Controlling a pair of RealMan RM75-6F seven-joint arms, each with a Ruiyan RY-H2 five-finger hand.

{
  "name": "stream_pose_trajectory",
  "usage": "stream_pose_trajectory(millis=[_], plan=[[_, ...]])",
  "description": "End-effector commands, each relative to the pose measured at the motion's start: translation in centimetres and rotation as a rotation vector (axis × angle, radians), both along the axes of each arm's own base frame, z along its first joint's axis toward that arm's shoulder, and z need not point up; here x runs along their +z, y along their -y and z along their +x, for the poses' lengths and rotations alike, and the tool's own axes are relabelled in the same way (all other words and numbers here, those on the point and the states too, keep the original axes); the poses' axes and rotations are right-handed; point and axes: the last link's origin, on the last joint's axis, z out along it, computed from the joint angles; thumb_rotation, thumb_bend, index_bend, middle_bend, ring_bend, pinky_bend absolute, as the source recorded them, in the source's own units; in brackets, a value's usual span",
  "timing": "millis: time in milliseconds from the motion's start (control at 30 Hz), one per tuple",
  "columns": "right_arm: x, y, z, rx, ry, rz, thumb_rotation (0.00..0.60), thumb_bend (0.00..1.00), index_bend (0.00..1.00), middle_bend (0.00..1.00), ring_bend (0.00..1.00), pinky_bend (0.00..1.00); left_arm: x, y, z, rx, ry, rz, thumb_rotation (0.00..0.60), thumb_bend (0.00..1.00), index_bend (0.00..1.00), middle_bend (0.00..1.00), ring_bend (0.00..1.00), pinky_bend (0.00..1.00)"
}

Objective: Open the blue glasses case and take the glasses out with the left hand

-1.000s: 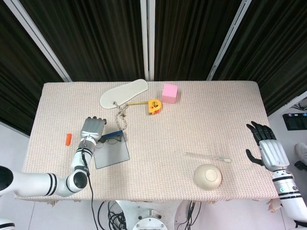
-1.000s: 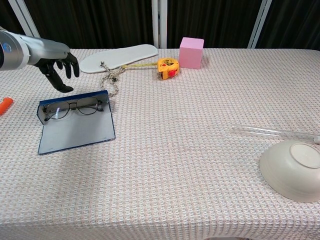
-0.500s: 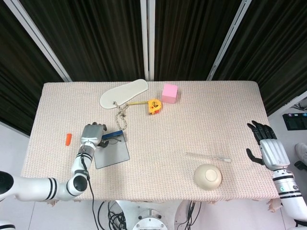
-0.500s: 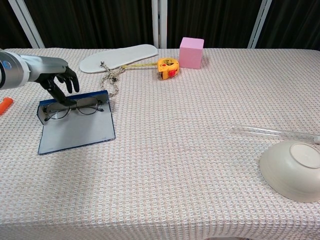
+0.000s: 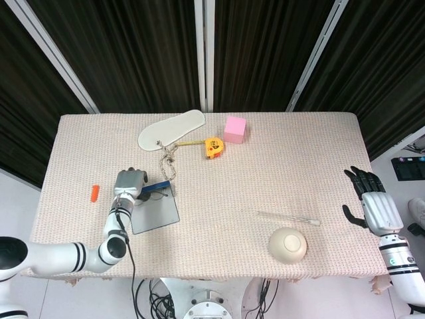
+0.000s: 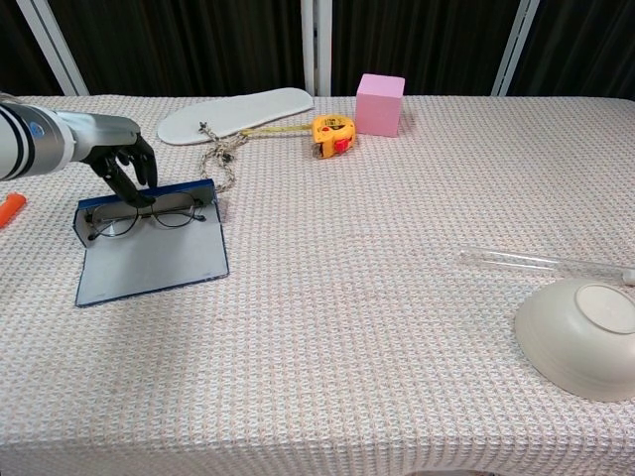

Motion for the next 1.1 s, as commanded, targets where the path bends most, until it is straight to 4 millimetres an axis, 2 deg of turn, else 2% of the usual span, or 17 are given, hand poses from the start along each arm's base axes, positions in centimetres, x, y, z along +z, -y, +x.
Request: stream_pose_trajectory(millis=[33,733,1100], plan=[[-0.03,0.01,-0.01,0.0,0.0,0.001,0.6,0.35,0.0,0.0,0.0,0.0,-0.04,-0.12,-0.05,0.009,0.008,0.0,0.499,0.36,0.38,0.24,0.11,0.23],[-0.16,0.02,-0.04,-0.002,-0.006,0.003,0.6,0.35,0.0,0.0,0.0,0.0,0.05,-0.61,-0.33,0.011,0.039,0.02,0.499,0.41,0.51,0.26,0.11,0.23],[-0.28,0.03,-0.03,-0.002,-0.008,0.006,0.6,0.35,0.0,0.0,0.0,0.0,0.2,-0.59,0.18,-0.037,0.059,0.041,0.524,0.42,0.53,0.26,0.1,0.23]])
